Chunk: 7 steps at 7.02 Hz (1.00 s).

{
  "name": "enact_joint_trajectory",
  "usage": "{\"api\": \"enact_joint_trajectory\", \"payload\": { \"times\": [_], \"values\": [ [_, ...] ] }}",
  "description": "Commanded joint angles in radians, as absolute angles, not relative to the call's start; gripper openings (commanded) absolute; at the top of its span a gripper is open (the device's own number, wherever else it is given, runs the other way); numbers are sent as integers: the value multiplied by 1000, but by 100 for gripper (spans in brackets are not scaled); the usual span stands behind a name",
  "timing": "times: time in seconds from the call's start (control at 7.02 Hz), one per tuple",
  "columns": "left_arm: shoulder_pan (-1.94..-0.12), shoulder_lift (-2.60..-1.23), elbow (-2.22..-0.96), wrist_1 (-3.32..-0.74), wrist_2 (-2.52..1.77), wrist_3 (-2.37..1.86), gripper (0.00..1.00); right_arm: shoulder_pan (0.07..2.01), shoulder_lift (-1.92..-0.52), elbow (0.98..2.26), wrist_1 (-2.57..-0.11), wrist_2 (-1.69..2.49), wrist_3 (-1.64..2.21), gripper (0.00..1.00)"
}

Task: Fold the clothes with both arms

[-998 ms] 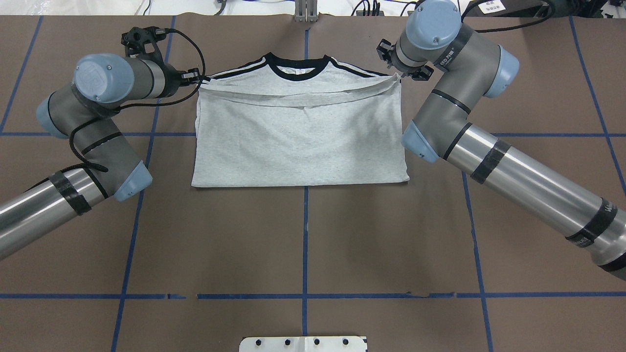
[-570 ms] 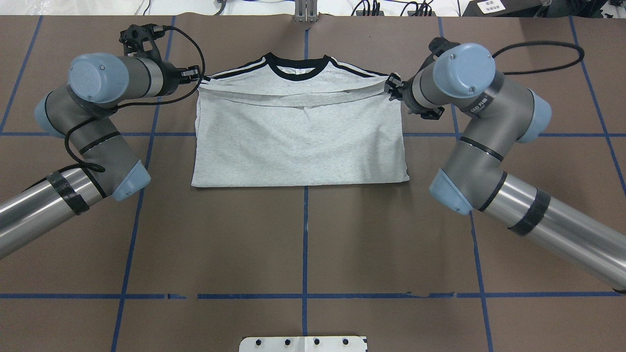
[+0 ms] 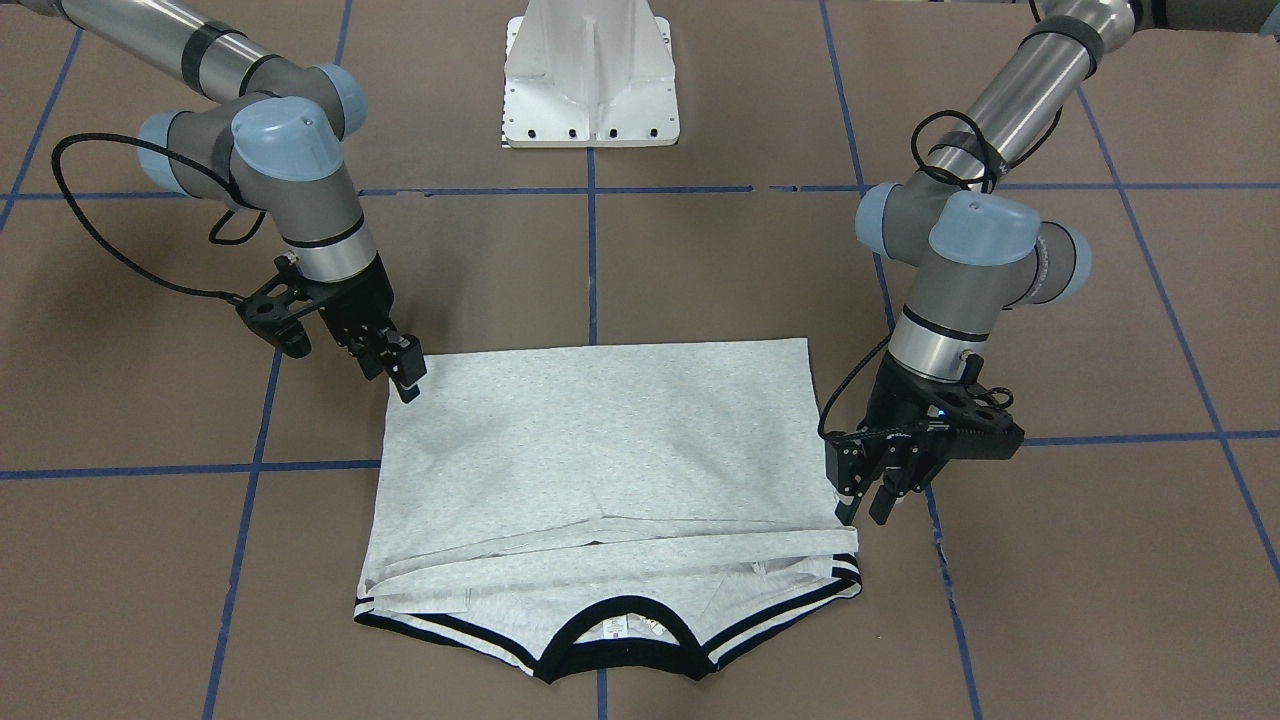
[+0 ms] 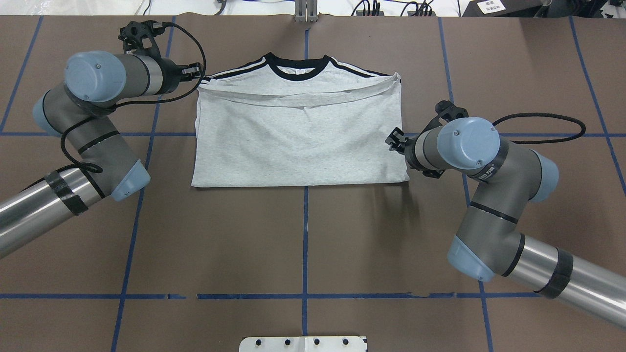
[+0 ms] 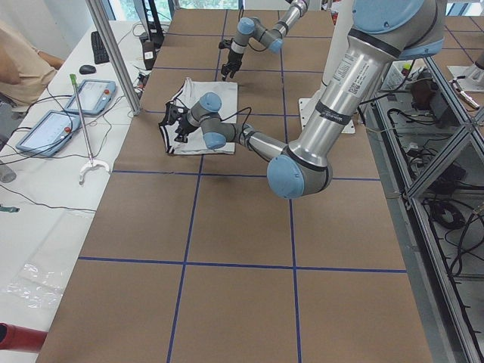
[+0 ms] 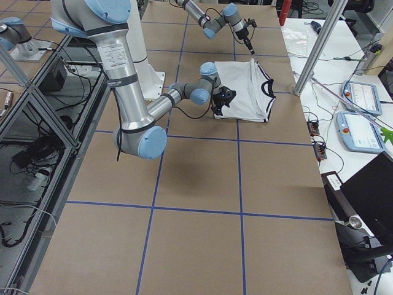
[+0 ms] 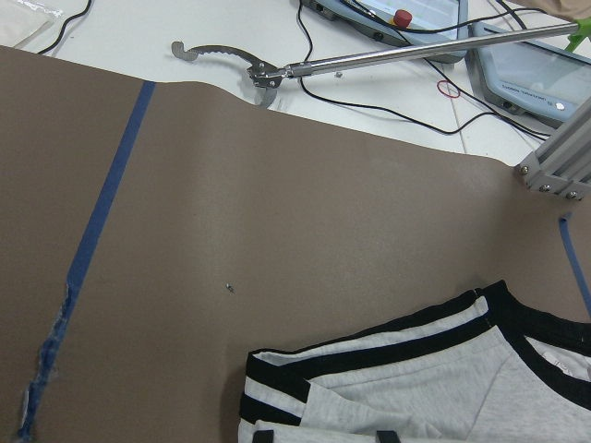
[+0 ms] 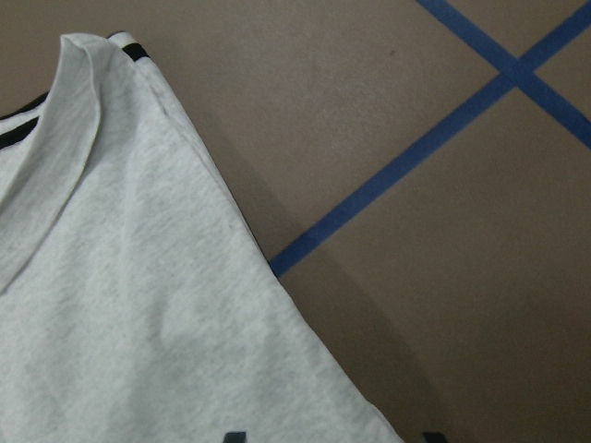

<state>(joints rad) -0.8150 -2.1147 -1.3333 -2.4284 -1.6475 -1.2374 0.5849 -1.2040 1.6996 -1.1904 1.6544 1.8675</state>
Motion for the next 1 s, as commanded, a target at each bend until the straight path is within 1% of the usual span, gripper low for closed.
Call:
{"api": "enact_joint_trajectory", "payload": {
  "times": [0.0,0.14,0.29,0.43,0.57,0.86],
  "values": [
    [-815,-2114,-1336,-2425,-1647,-1238,47,536,-1226,1692,-1190,1625,1885,70],
    [-815,-2112,-1335,-2425,-1646,-1238,47,529,-1227,1690,-1190,1608,1884,70],
    [-815,-2112,-1335,-2424,-1647,-1238,47,528,-1227,1692,-1190,1606,1885,60],
    [-815,-2112,-1335,-2424,-1647,-1238,47,528,-1227,1692,-1190,1606,1885,37],
    [-815,-2112,-1335,-2424,-1647,-1238,47,528,-1227,1690,-1190,1606,1885,0],
    [-815,-2112,-1333,-2427,-1647,-1238,47,528,-1236,1712,-1190,1608,1887,0]
  ]
}}
